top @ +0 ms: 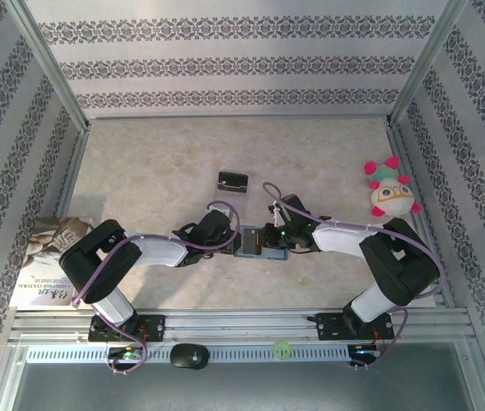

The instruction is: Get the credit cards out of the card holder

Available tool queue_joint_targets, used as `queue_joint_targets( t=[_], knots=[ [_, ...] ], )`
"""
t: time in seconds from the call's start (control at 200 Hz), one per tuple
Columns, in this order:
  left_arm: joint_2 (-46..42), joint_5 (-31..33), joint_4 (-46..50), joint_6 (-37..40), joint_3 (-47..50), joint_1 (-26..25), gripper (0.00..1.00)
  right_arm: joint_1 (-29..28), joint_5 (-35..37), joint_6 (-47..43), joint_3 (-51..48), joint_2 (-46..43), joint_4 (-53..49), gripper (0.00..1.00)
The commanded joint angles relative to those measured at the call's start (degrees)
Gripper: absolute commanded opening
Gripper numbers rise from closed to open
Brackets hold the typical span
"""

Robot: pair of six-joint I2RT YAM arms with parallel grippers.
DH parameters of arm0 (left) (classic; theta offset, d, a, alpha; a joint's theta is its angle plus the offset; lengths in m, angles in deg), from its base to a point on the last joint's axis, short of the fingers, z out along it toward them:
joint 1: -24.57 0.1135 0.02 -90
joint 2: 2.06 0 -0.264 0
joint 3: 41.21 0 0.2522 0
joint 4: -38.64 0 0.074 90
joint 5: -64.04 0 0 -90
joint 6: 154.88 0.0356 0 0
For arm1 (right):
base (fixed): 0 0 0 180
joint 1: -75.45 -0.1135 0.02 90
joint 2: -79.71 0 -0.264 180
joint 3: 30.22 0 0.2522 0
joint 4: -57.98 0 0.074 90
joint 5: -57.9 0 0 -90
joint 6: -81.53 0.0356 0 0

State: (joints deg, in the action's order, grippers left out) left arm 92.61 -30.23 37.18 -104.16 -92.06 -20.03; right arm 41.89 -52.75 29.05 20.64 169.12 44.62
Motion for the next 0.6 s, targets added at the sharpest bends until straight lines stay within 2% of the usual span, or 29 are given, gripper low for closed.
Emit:
queue_joint_targets(
  t=[0.0,0.26,0.595],
  knots=[
    [2.37,-5.34,6.97,-0.26,1.29,-0.49,0.28,-1.18,1.23,-1.18,1.57,-1.37,-1.94,0.17],
    [2.05,-5.35,7.02,-0.2,1.3,-0.49,0.28,-1.88,0.89,-0.21,1.15,-3.69,-0.65,0.22],
    [2.45,-5.65,6.88,-0.25,1.2,-0.49,0.27,-1.29,3.96,1.55,1.39,0.26,-2.76,0.24]
  ],
)
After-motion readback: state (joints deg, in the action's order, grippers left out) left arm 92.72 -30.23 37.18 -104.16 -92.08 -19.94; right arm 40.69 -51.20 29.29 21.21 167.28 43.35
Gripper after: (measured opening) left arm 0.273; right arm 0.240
